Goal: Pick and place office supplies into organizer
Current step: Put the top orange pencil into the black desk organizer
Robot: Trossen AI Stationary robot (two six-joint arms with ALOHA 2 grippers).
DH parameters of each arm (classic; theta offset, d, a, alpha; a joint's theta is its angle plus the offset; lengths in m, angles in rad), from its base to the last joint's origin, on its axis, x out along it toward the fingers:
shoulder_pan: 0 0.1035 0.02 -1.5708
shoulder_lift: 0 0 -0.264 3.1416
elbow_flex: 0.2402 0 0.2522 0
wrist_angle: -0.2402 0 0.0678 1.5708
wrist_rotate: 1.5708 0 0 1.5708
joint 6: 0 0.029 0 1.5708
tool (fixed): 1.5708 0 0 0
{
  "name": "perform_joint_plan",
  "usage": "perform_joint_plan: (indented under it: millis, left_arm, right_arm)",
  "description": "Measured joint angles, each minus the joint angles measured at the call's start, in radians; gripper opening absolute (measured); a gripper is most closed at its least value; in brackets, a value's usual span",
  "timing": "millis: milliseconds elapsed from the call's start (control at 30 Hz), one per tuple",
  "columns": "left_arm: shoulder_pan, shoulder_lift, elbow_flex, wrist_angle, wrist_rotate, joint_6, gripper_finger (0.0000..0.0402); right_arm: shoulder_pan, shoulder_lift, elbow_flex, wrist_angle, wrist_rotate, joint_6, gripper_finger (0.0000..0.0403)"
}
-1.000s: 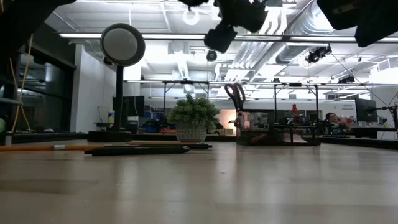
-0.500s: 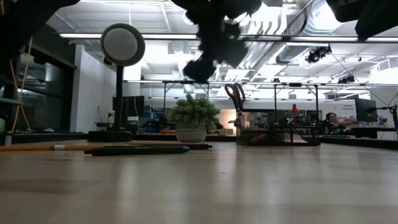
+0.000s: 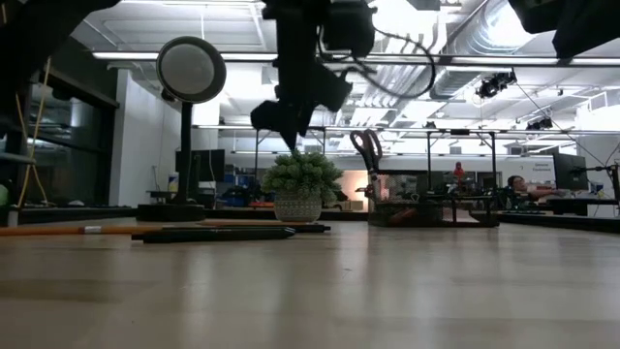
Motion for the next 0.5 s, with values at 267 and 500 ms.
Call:
perform_joint_plan:
  millis: [267, 500]
  left_arm:
    - [-0.004, -0.103, -0.090, 0.100, 0.155, -0.002, 0.0193]
    - [-0.003, -0.300, -0.379, 0.326, 0.176, -0.020, 0.0193]
  right_arm:
    - [0.000, 0.000, 0.000, -0.011, 0.006, -0.003, 0.0004]
    - [0.000, 0.000, 0.000, -0.014, 0.008, -0.003, 0.0004]
